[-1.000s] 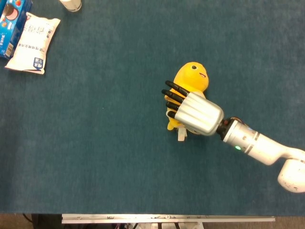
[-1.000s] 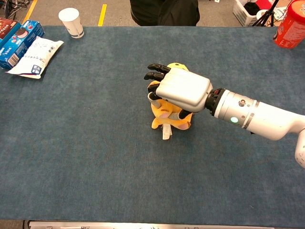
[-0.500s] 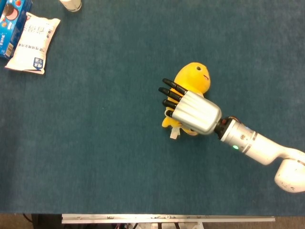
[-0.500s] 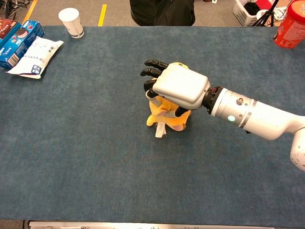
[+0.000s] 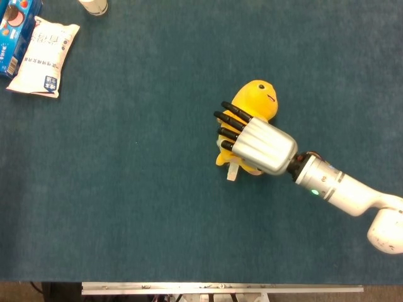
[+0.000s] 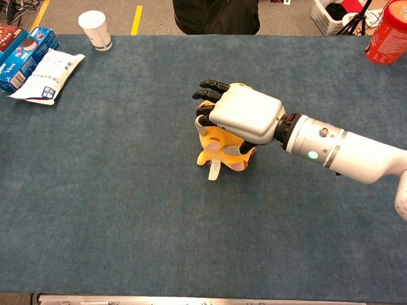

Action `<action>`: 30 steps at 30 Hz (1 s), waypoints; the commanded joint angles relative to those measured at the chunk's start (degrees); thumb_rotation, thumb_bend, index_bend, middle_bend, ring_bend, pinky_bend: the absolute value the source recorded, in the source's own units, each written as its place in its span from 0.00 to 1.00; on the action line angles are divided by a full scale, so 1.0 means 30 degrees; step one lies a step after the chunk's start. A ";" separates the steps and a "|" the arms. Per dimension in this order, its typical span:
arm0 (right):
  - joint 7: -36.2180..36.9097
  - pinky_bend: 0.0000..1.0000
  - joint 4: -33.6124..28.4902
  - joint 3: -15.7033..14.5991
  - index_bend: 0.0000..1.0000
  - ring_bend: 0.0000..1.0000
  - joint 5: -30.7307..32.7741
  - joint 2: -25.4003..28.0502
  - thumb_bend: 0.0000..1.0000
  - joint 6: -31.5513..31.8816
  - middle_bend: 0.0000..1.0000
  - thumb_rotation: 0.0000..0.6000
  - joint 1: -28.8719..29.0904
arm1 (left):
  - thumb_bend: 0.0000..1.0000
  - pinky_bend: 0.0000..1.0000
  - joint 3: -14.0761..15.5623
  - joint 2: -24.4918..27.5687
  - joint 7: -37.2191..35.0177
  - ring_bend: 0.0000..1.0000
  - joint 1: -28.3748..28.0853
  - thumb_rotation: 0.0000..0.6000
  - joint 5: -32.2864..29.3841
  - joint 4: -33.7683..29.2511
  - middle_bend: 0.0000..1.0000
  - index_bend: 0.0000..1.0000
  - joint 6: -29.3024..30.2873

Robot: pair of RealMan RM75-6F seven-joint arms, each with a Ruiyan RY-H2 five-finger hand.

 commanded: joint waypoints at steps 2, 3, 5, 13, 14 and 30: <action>-0.0134 0.00 -0.0456 0.0145 0.00 0.00 0.0240 0.0377 0.09 0.0121 0.17 1.00 -0.0087 | 0.39 0.41 -0.0021 -0.0007 0.0033 0.32 -0.0025 1.00 -0.0004 -0.0012 0.43 0.44 -0.0025; -0.0124 0.00 -0.0625 0.0195 0.00 0.00 0.0292 0.0528 0.09 0.0263 0.15 1.00 -0.0154 | 0.39 0.41 -0.0030 -0.0006 0.0037 0.32 -0.0036 1.00 -0.0010 -0.0020 0.43 0.44 -0.0037; -0.0106 0.00 -0.0911 0.0295 0.00 0.00 0.0415 0.0792 0.09 0.0624 0.14 1.00 -0.0350 | 0.39 0.41 -0.0061 0.0001 0.0041 0.32 -0.0073 1.00 -0.0055 -0.0056 0.43 0.44 -0.0093; -0.1873 0.00 -0.3399 0.0717 0.00 0.00 0.2734 0.3299 0.09 0.2181 0.14 1.00 -0.2216 | 0.39 0.41 -0.0188 0.0026 0.0161 0.32 -0.0282 1.00 -0.0287 0.0035 0.43 0.44 -0.0435; -0.2132 0.00 -0.3708 0.0773 0.00 0.00 0.3079 0.3637 0.10 0.2398 0.15 1.00 -0.2468 | 0.39 0.41 -0.0196 0.0004 0.0183 0.32 -0.0306 1.00 -0.0312 0.0094 0.43 0.44 -0.0478; -0.4302 0.00 -0.6486 0.0295 0.11 0.02 0.6806 0.7781 0.14 0.6898 0.21 1.00 -0.7211 | 0.39 0.41 -0.0462 -0.0906 0.0812 0.32 -0.0755 1.00 -0.0286 0.1436 0.43 0.44 -0.0558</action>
